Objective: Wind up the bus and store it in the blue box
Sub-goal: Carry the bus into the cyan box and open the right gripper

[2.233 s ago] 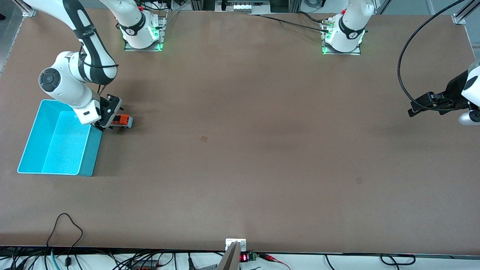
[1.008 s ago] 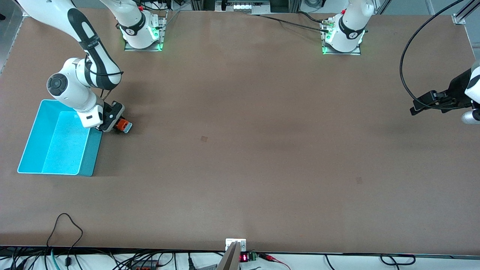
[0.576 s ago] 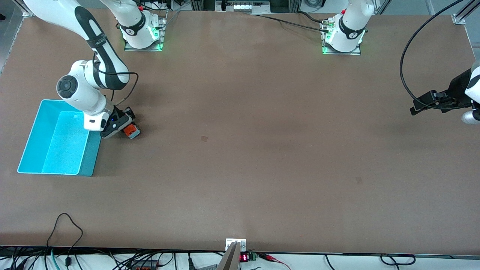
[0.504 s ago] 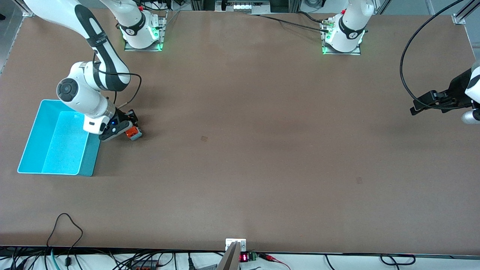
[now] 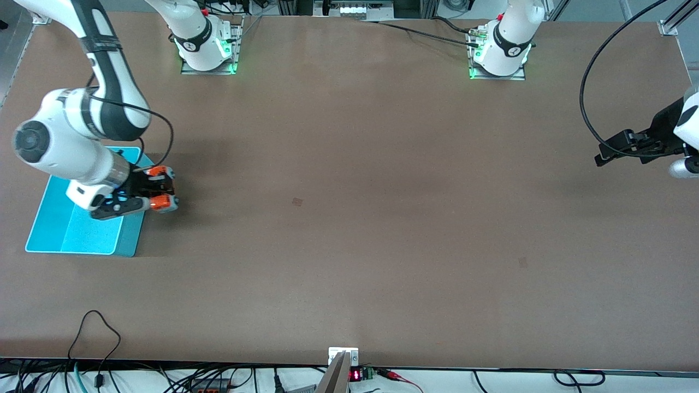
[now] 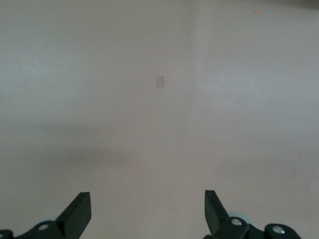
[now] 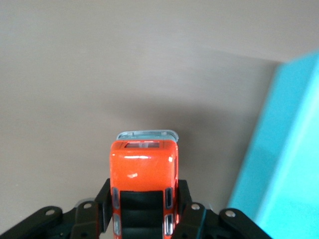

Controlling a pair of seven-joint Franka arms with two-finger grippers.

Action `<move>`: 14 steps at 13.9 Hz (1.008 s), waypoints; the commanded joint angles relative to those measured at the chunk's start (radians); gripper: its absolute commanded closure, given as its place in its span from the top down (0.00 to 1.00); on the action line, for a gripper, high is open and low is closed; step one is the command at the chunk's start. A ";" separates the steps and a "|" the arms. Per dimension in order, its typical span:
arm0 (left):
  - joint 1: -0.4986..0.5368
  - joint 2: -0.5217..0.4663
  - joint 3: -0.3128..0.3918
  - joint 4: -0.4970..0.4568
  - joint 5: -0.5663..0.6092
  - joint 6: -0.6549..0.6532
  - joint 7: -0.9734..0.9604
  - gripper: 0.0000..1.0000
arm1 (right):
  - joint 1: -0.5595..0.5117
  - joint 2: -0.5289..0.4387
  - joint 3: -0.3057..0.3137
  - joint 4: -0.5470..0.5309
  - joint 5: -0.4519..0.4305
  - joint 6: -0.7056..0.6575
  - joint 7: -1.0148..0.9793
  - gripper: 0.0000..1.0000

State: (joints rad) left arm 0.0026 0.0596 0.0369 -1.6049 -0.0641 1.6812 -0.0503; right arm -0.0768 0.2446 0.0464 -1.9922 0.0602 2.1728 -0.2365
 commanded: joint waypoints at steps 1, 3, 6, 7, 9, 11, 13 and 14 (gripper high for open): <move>-0.001 -0.009 -0.005 0.007 0.000 -0.014 0.014 1.00 | -0.008 -0.013 -0.126 0.019 -0.010 -0.044 -0.001 0.00; 0.000 -0.009 -0.005 0.007 0.000 -0.015 0.014 1.00 | -0.009 0.007 -0.206 0.021 -0.008 -0.031 -0.078 0.00; -0.003 -0.011 -0.006 0.007 0.001 -0.015 0.020 1.00 | -0.021 0.033 -0.263 0.021 -0.005 -0.030 -0.099 0.00; -0.004 -0.011 -0.006 0.007 0.001 -0.015 0.021 1.00 | -0.024 0.053 -0.281 0.021 -0.002 -0.025 -0.098 0.00; -0.007 -0.009 -0.008 0.007 0.001 -0.014 0.023 1.00 | -0.046 0.096 -0.292 0.010 0.004 0.030 -0.095 0.02; -0.007 -0.009 -0.008 0.007 0.001 -0.014 0.023 1.00 | -0.061 0.154 -0.292 0.012 0.003 0.088 -0.098 0.02; -0.007 -0.009 -0.006 0.007 0.003 -0.011 0.023 1.00 | -0.061 0.194 -0.292 0.012 0.003 0.113 -0.084 0.11; -0.007 -0.011 -0.008 0.007 0.003 -0.011 0.023 1.00 | -0.061 0.206 -0.290 0.012 0.003 0.122 -0.087 0.16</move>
State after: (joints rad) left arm -0.0028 0.0590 0.0295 -1.6049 -0.0641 1.6813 -0.0491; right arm -0.1342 0.4286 -0.2501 -1.9889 0.0587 2.2782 -0.3282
